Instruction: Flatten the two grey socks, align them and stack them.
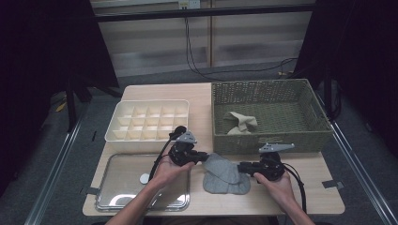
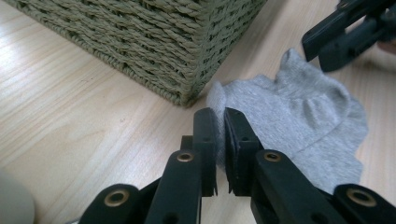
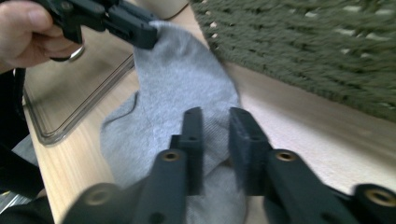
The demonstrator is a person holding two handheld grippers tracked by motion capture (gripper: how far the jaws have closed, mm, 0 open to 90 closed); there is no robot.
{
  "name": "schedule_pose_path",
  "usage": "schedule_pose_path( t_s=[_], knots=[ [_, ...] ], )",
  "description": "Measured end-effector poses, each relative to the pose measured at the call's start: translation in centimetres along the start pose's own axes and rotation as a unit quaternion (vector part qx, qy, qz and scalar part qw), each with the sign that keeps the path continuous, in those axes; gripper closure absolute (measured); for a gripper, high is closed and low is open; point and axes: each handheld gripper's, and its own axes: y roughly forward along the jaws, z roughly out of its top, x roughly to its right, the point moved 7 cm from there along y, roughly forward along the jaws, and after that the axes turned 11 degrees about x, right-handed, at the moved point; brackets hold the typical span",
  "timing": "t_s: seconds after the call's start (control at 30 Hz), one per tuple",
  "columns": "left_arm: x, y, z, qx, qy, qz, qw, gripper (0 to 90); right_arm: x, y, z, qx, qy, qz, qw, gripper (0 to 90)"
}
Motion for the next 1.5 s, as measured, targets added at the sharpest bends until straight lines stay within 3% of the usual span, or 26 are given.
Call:
schedule_pose_path(
  t_s=[0.07,0.2,0.27,0.37,0.47,0.63,0.77,0.87,0.97,1.07,1.13,1.27,1.37,1.5],
  knots=[
    [0.2,-0.4,0.0,0.001,0.000,0.002,1.0000,83.8,0.0,0.1,0.0,0.000,0.000,-0.007,1.0000,51.4],
    [0.2,-0.8,-0.1,0.006,-0.001,0.001,1.0000,83.4,0.2,0.8,-0.1,-0.010,0.002,-0.018,0.9998,42.0],
    [0.2,-0.8,-0.3,0.004,-0.002,0.001,1.0000,83.1,0.3,1.4,-0.2,-0.014,0.006,-0.014,0.9998,44.7],
    [0.3,-0.8,-0.5,0.004,-0.003,0.000,1.0000,83.0,0.2,1.8,-0.3,-0.017,0.004,-0.006,0.9998,67.4],
    [0.4,-1.0,-0.4,0.007,-0.005,-0.001,1.0000,82.9,0.2,1.8,-0.3,-0.018,0.005,-0.009,0.9998,80.4],
    [1.0,-2.1,0.1,0.023,-0.006,-0.004,0.9997,82.9,0.3,0.8,0.5,-0.001,0.013,-0.006,0.9999,81.4],
    [2.3,-3.3,0.1,0.028,-0.009,-0.020,0.9994,82.7,-0.2,-0.4,1.0,0.007,0.010,0.002,0.9999,81.2],
    [3.7,-3.9,-0.3,0.024,0.003,-0.032,0.9992,82.4,-0.7,-1.2,1.0,0.005,0.005,0.007,0.9999,81.2],
    [4.8,-3.9,-1.2,0.018,-0.002,-0.042,0.9989,82.0,-0.9,-1.9,0.4,-0.001,0.001,0.006,1.0000,81.1],
    [5.5,-3.4,-2.3,0.002,-0.015,-0.053,0.9985,81.2,-0.6,-2.2,-0.5,-0.010,0.000,0.002,0.9999,80.6],
    [5.9,-3.2,-3.1,-0.015,-0.006,-0.055,0.9983,81.1,-0.4,-2.2,-0.9,-0.016,-0.003,-0.002,0.9999,80.6],
    [5.8,-3.0,-3.5,-0.023,-0.006,-0.056,0.9982,78.7,-0.2,-2.0,-0.8,-0.017,-0.001,0.003,0.9998,79.1],
    [5.2,-2.7,-2.8,-0.011,-0.011,-0.055,0.9984,71.4,0.0,-1.8,-0.9,-0.022,-0.004,0.002,0.9998,78.8],
    [4.6,-2.0,-1.6,0.000,-0.003,-0.046,0.9989,64.0,0.1,-1.8,-0.9,-0.020,-0.004,0.002,0.9998,77.4]
  ],
)
